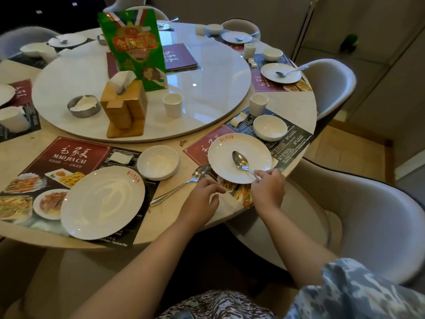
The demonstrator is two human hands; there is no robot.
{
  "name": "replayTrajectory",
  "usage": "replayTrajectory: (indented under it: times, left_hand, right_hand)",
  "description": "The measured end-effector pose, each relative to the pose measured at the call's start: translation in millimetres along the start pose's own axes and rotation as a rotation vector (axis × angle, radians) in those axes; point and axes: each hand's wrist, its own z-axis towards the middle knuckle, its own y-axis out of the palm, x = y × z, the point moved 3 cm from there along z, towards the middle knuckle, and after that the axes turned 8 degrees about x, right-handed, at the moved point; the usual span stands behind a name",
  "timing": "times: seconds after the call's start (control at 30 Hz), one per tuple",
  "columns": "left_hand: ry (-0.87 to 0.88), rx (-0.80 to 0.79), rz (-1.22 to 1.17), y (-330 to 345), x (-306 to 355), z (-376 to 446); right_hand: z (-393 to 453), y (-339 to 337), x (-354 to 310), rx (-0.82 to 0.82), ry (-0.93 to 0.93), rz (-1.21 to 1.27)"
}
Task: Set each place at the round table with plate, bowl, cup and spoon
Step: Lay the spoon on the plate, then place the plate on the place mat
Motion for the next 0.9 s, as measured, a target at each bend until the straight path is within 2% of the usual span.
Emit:
replayTrajectory:
  times: [0.17, 0.37, 0.5, 0.67, 0.8, 0.9]
  left_hand:
    - [-0.050, 0.094, -0.105, -41.9, -18.5, -21.2]
    - [-0.123, 0.188, -0.081, -116.8, -69.5, -58.0]
    - [-0.173, 0.294, -0.057, -170.1, -110.8, -80.0]
    - [-0.355, 0.406, 0.078, -217.5, -170.9, -96.8]
    - [-0.489, 0.388, 0.230, -239.6, -197.7, -103.1]
    - [-0.536, 0.373, 0.103, -244.1, -204.4, -100.2]
  right_hand:
    - [-44.8, 3.5, -31.7, -0.036, -0.034, 0.083]
    - [-130.8, 27.0, -94.2, -0.247, 0.007, 0.317]
    - [-185.4, 53.7, -130.6, -0.382, 0.111, 0.393]
    - [-230.3, 85.1, -165.7, -0.478, 0.295, 0.477]
    - [-242.3, 97.4, -179.2, -0.456, 0.382, 0.487]
    - [-240.9, 101.8, -180.8, -0.406, 0.438, 0.480]
